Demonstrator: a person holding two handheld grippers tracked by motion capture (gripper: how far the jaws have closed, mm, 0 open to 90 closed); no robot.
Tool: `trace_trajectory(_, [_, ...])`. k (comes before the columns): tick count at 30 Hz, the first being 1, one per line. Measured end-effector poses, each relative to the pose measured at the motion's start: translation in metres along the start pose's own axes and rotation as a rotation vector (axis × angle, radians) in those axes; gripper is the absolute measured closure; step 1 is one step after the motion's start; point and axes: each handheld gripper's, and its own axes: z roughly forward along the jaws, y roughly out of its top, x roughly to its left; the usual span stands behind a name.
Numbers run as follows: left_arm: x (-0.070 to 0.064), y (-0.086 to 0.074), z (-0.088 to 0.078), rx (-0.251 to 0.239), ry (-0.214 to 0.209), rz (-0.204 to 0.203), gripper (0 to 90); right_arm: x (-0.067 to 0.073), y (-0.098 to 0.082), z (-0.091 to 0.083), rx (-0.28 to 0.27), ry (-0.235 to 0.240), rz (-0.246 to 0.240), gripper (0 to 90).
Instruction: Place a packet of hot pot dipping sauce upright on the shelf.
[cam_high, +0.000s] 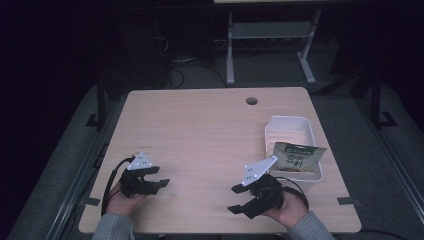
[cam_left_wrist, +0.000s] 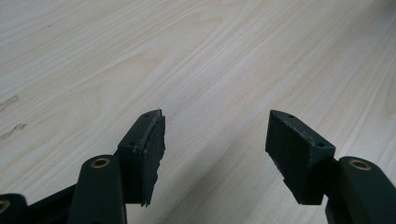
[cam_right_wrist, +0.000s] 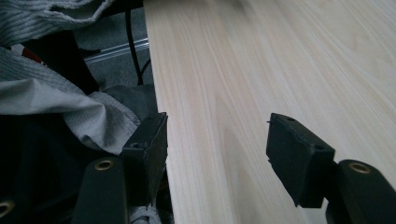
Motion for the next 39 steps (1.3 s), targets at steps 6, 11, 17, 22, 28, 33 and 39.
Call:
trace_trajectory(6, [0.0,0.0,0.0,0.003,-0.003,0.002,36.2,0.0,0.001,0.014,0.005,0.009,-0.001,37.0])
trace_trajectory(11, [-0.001,0.0,0.001,0.003,-0.003,0.005,36.0,0.0,0.0,0.024,0.001,0.017,0.003,36.5])
trace_trajectory(17, [-0.002,0.0,0.002,0.006,-0.006,0.006,34.9,-0.002,-0.005,0.044,0.024,0.028,0.015,35.0])
trace_trajectory(22, [-0.002,0.0,0.003,0.006,-0.011,0.008,33.7,-0.002,-0.012,0.061,0.032,0.04,0.032,34.4])
trace_trajectory(28, [-0.004,0.0,0.005,0.007,-0.013,0.015,31.7,0.001,-0.017,0.075,0.041,0.029,0.041,32.6])
trace_trajectory(33, [-0.006,0.002,0.006,0.008,-0.013,0.029,30.2,0.005,-0.021,0.083,0.052,0.029,0.042,32.0])
trace_trajectory(39, [-0.007,0.002,0.006,0.009,-0.015,0.032,29.7,0.006,-0.022,0.087,0.057,0.031,0.042,31.8])
